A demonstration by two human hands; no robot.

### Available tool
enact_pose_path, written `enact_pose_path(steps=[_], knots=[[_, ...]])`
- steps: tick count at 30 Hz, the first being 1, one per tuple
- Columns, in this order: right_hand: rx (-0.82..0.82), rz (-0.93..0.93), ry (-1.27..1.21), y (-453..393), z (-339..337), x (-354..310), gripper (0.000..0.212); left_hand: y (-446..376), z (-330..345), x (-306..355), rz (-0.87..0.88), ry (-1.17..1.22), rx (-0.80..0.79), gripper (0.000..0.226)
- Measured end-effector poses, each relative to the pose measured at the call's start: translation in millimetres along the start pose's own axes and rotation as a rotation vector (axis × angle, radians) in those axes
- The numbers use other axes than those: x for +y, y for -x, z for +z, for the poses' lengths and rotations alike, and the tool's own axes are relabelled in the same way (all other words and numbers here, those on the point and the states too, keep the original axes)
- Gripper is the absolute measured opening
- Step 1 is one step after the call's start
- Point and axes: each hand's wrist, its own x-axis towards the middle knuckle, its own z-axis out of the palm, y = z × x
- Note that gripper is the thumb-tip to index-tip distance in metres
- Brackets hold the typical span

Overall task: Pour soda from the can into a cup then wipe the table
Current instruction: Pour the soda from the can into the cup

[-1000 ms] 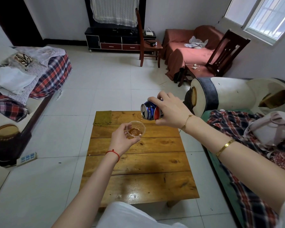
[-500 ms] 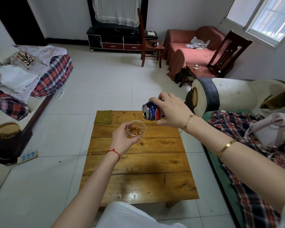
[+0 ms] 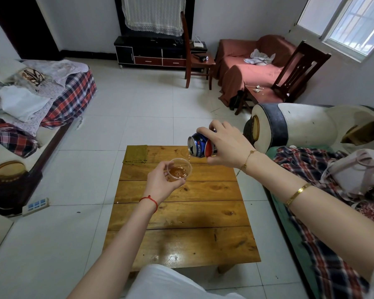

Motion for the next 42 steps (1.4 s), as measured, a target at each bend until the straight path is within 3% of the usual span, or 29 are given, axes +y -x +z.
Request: enact_pose_path(steps=[42], knots=[[0.025, -0.02, 0.039, 2, 3, 12, 0.071, 1, 13, 9, 0.001, -0.019, -0.012, 0.071]])
